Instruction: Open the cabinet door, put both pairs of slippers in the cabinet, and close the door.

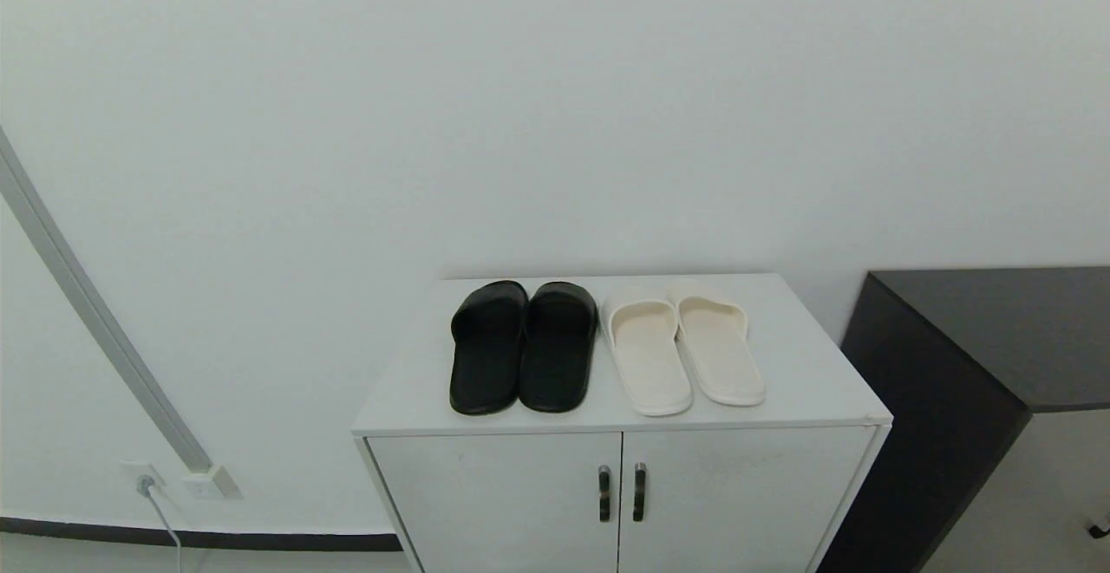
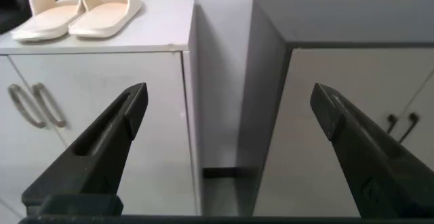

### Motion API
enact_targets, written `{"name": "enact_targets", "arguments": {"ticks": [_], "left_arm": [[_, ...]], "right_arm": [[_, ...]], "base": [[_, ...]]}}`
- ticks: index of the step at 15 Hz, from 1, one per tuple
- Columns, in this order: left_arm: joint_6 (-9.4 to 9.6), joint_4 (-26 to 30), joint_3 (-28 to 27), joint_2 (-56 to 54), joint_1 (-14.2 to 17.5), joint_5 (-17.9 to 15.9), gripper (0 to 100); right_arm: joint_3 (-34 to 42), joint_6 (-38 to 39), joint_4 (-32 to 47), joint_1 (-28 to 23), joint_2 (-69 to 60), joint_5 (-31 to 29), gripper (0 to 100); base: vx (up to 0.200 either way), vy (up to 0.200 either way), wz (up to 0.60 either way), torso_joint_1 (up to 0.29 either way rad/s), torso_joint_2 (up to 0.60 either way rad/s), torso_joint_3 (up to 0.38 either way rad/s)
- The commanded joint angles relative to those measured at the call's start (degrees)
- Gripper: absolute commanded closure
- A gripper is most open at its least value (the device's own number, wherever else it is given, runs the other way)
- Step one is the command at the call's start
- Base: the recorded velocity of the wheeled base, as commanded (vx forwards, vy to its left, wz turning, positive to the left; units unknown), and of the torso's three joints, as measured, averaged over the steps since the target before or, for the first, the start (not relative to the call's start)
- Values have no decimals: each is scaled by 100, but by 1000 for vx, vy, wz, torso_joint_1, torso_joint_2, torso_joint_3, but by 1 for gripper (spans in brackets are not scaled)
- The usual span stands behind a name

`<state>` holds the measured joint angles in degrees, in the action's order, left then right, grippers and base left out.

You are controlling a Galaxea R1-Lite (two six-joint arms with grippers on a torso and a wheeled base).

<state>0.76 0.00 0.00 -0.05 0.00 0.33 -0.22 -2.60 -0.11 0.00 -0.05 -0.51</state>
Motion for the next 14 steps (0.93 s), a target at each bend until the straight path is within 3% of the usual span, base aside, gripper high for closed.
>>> {"name": "enact_targets", "arguments": {"ticks": [1,2,5,7,9,12,13,14], "left_arm": [[21,0,0,5,0,2,0],[30,0,0,5,0,2,0],[21,0,0,5,0,11,0],[30,0,0,5,0,11,0],[30,0,0,5,0,11,0],[30,0,0,5,0,2,0],[30,0,0,5,0,2,0],[30,0,0,5,0,2,0]], "right_arm": [[-857,-22,-33,-62,321,-28,0],[-1806,295,266,0,972,25,0],[-1586,-127,521,26,2316,789,0],[-1613,-109,37,316,3600,1282,0],[-1762,181,-938,1160,4760,1167,0],[-2676,1402,-1597,3735,6271,-863,0],[-3098,1710,-1641,4254,6702,-1320,0],[-3327,1771,-1641,4421,6939,-1461,0]], "base": [[0,0,0,0,0,0],[0,0,0,0,0,0],[0,0,0,0,0,0],[0,0,0,0,0,0],[0,0,0,0,0,0],[0,0,0,0,0,0],[0,0,0,0,0,0],[0,0,0,0,0,0]]}}
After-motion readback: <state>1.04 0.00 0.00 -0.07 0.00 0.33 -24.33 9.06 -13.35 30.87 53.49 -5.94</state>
